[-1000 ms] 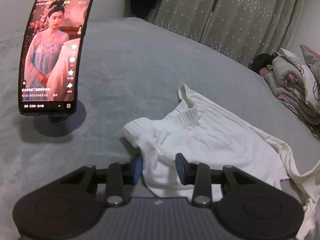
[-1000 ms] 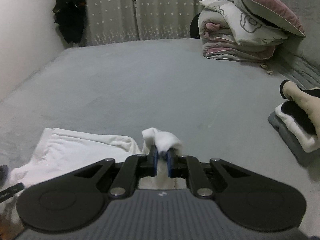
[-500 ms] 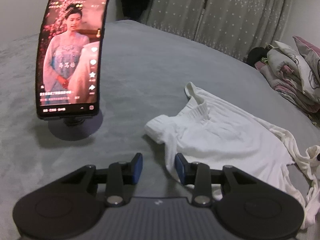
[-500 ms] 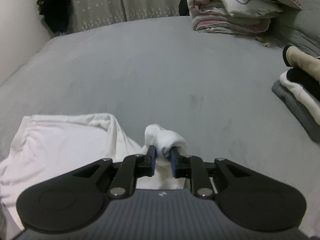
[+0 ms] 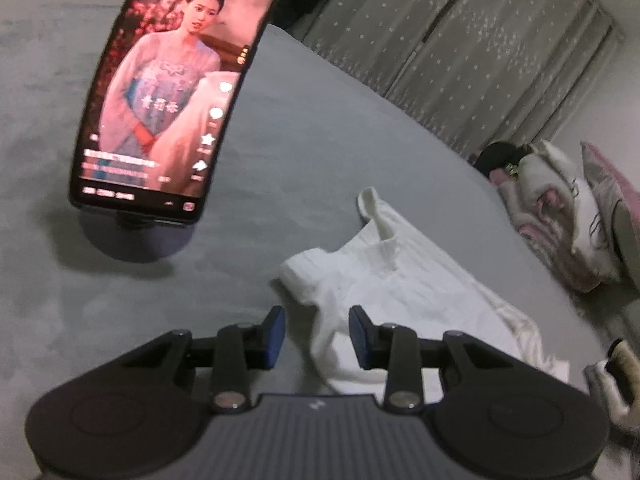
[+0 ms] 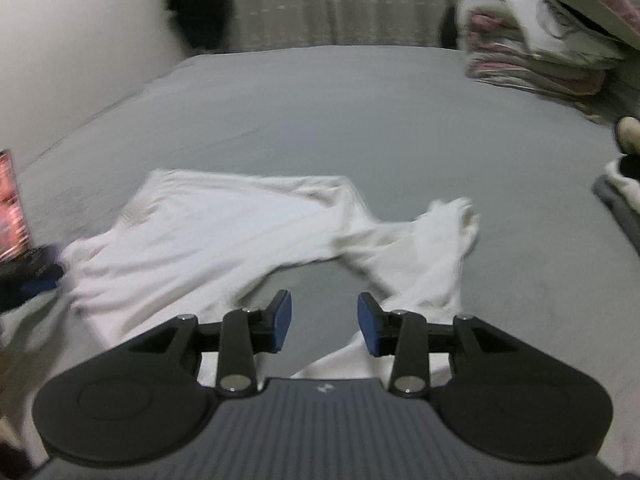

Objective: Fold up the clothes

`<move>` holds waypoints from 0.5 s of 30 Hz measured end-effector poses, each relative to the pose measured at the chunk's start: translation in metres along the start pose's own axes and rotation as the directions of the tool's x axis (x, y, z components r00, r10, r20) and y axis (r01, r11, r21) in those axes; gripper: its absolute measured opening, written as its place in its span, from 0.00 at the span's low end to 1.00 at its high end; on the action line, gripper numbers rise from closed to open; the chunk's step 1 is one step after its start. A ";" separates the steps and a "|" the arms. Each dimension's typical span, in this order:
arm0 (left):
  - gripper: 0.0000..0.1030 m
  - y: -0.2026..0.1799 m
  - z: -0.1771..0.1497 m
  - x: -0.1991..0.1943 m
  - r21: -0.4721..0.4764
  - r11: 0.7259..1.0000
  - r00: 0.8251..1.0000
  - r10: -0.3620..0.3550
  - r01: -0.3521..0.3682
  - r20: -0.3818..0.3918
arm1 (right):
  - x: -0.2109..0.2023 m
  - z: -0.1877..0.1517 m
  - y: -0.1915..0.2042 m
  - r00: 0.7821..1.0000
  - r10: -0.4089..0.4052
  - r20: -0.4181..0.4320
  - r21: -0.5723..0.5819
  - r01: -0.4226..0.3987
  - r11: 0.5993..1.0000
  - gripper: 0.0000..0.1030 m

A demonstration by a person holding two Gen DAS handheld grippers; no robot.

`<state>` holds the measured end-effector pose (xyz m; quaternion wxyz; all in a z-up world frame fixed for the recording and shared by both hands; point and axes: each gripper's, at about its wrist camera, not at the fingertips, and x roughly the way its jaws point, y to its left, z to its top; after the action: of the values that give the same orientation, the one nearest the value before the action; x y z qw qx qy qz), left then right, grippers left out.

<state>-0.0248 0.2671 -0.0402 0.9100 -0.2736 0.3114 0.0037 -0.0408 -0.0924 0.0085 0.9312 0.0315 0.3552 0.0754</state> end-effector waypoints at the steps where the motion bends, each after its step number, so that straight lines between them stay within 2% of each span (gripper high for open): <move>1: 0.33 -0.001 0.001 0.003 -0.012 1.000 1.000 -0.004 0.004 0.002 | -0.003 -0.005 0.006 1.000 0.031 -0.004 -0.016 -0.031 0.999 0.40; 5: 0.28 -0.002 0.003 0.016 -0.060 0.998 1.000 -0.007 0.006 -0.006 | -0.006 -0.024 0.037 0.989 0.145 -0.038 -0.086 -0.148 0.985 0.40; 9: 0.23 -0.004 0.004 0.026 -0.062 0.998 1.000 0.015 -0.015 -0.005 | -0.001 -0.038 0.064 0.970 0.228 -0.084 -0.140 -0.238 0.961 0.38; 12: 0.19 -0.005 0.003 0.029 -0.046 0.999 1.000 0.030 -0.030 0.005 | 0.011 -0.043 0.085 0.963 0.243 -0.116 -0.202 -0.262 0.944 0.37; 15: 0.15 -0.005 0.004 0.030 -0.024 0.999 0.999 0.036 -0.035 0.012 | 0.022 -0.046 0.101 0.968 0.225 -0.114 -0.251 -0.247 0.936 0.36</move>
<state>0.0019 0.2596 -0.0521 0.9084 -0.2789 0.3104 0.0253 -0.0672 0.0107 -0.0294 0.8957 -0.0533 0.3741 0.2343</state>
